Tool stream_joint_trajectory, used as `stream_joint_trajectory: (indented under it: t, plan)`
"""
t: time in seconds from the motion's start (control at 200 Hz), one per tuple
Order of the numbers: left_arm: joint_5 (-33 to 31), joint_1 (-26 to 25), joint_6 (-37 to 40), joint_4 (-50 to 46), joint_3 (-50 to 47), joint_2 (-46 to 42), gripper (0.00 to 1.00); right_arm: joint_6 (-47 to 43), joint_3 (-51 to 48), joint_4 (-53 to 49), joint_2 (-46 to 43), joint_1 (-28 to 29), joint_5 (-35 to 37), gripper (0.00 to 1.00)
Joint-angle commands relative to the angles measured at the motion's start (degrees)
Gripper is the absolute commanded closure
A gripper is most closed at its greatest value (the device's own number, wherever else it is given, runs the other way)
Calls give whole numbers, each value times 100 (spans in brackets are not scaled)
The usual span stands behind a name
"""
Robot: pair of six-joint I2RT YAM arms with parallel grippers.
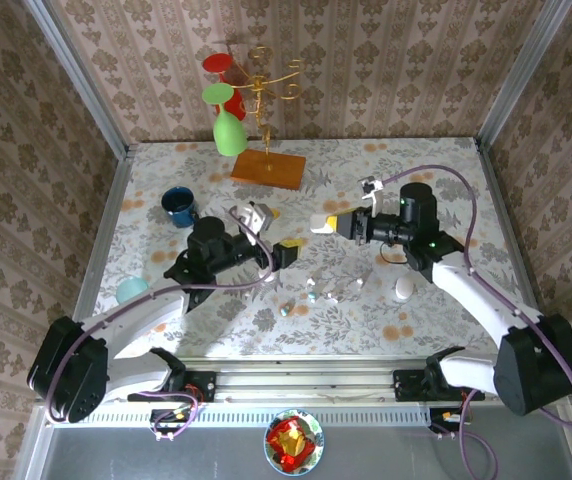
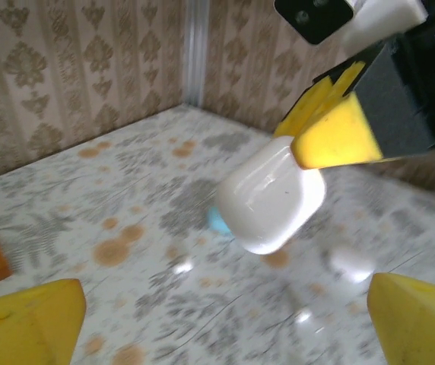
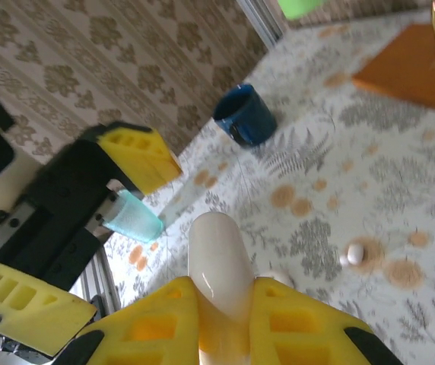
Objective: Insert the wireless bluetooth earbuds into the charging case
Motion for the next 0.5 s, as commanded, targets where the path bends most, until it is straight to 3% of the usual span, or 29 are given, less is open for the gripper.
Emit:
stream_joint_trajectory:
  t: [0.0,0.07,0.16,0.34,0.495]
  plan:
    - [1058,16,-1403,1188,-41,37,17,-304,117,292,-347,-10,-404,86]
    - [1520,-10,-1706,1537,54,225,28,-340,214,283,-463,-15,-674,86]
    - [1802,-105,-1840,1797,162,426,33,-335,308,310,-546,-16,-932,86]
    - [1832,-353,-1805,1968,487,753,38,-265,436,359,-526,-1,-1229,87]
    - [1866,-386,-2194,2953,482,1004,49,-29,292,853,-555,-1,-1503,87]
